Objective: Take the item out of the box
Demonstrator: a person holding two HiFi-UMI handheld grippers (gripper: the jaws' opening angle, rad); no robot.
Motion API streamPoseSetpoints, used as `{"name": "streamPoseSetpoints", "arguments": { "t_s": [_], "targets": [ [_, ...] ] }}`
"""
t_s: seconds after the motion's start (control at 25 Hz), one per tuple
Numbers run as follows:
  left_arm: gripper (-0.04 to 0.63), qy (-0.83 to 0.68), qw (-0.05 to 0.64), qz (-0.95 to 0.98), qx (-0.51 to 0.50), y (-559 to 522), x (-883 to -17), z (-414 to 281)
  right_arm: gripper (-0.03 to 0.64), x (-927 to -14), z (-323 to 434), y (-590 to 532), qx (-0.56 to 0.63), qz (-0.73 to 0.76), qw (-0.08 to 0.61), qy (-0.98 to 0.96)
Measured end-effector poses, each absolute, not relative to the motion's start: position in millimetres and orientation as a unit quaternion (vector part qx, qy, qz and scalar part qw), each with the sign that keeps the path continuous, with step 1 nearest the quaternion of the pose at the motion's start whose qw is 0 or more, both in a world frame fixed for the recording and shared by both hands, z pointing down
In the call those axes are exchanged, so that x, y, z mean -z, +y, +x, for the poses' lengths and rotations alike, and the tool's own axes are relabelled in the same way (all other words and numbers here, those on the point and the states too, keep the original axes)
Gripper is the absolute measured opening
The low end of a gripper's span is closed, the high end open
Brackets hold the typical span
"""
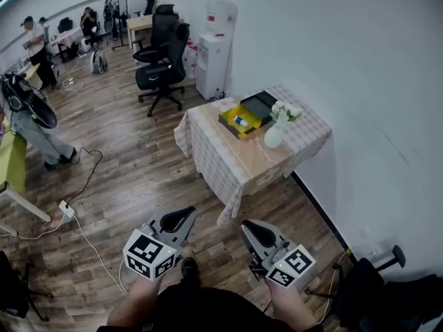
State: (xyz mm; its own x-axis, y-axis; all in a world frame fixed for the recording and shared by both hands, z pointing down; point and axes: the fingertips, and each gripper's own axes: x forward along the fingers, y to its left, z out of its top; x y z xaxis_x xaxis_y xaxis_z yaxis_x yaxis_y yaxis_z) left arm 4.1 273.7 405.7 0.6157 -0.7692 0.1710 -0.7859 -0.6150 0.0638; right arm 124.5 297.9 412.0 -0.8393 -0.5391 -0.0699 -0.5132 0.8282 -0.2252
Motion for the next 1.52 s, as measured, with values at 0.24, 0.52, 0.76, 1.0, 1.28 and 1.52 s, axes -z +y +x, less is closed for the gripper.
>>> {"name": "streamPoseSetpoints", "arguments": {
  "t_s": [0.24, 0.52, 0.76, 1.0, 1.28, 1.52],
  "targets": [
    [0.021, -0.434, 0.053, 0.898, -0.054, 218, -395, -46, 0.04, -398, 71, 238, 0.081, -0.27, 0.06, 0.958],
    [0.021, -0.428, 0.049, 0.901, -0.048, 188, -391, -89, 0.04, -386, 33, 202, 0.064, -0.277, 0.054, 0.957],
    [0.021, -0.425, 0.05, 0.903, -0.045, 169, -390, -110, 0.04, -385, 15, 178, 0.067, -0.278, 0.047, 0.957],
    [0.023, -0.427, 0.056, 0.901, -0.048, 148, -393, -120, 0.04, -385, 7, 150, 0.07, -0.275, 0.048, 0.958],
    [0.021, -0.435, 0.06, 0.897, -0.055, 110, -396, -127, 0.04, -392, 6, 100, 0.088, -0.266, 0.061, 0.958],
    [0.021, -0.453, 0.074, 0.886, -0.06, 56, -406, -133, 0.04, -400, 1, 36, 0.099, -0.247, 0.064, 0.962]
  ]
}}
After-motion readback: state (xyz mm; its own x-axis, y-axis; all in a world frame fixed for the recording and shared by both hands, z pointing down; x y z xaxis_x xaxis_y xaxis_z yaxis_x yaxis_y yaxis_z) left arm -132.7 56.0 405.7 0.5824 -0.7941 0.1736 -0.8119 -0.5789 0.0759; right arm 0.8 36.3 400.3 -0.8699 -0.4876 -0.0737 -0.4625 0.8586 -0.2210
